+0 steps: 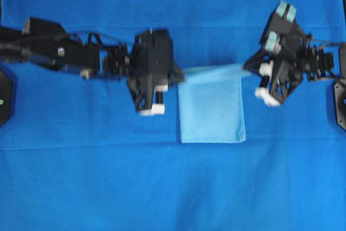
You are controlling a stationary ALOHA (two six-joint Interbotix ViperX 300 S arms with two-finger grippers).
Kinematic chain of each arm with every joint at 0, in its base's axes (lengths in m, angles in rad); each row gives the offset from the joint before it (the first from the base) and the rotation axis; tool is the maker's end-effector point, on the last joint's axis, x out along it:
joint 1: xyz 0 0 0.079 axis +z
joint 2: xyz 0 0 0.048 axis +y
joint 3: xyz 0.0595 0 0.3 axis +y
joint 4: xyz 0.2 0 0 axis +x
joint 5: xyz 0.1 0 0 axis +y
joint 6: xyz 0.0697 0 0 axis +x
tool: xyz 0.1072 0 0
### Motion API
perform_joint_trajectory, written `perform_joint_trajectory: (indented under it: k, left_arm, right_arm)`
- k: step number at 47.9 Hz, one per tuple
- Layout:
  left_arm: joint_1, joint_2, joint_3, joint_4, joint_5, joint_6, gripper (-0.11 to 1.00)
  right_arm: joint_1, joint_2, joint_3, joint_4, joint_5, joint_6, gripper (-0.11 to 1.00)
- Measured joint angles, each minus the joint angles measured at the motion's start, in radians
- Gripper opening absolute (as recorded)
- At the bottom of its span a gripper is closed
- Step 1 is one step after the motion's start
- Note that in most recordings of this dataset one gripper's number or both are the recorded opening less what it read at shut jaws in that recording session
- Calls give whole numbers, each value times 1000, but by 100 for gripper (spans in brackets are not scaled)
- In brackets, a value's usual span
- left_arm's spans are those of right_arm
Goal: Fold the light blue towel.
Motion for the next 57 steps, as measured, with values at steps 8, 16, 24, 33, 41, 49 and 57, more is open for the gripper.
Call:
perform_joint_trajectory:
  k: [8,16,24,33,41,49,57]
  left_arm:
    - [-60,12,23,0,-8,-29,3]
    - [-91,54,48,0,-75,-77,3]
    - [-133,97,57,-2,-138,-86,3]
    - [-163,147,57,-2,-181,-86,3]
    - [-164,155,55,0,-190,-87,3]
    - [-164,155,54,-2,-202,-87,3]
    - [-163,155,54,-2,-235,-91,17]
  right_arm:
    - [77,20,8,2,-2,49,5]
    - [133,84,20,3,-32,106,5]
    - [178,170,35,3,-126,163,5]
    - [193,229,37,5,-196,170,5]
    - [195,235,37,3,-204,170,5]
    - [195,235,37,5,-206,170,6]
    - [198,235,34,5,-206,170,43]
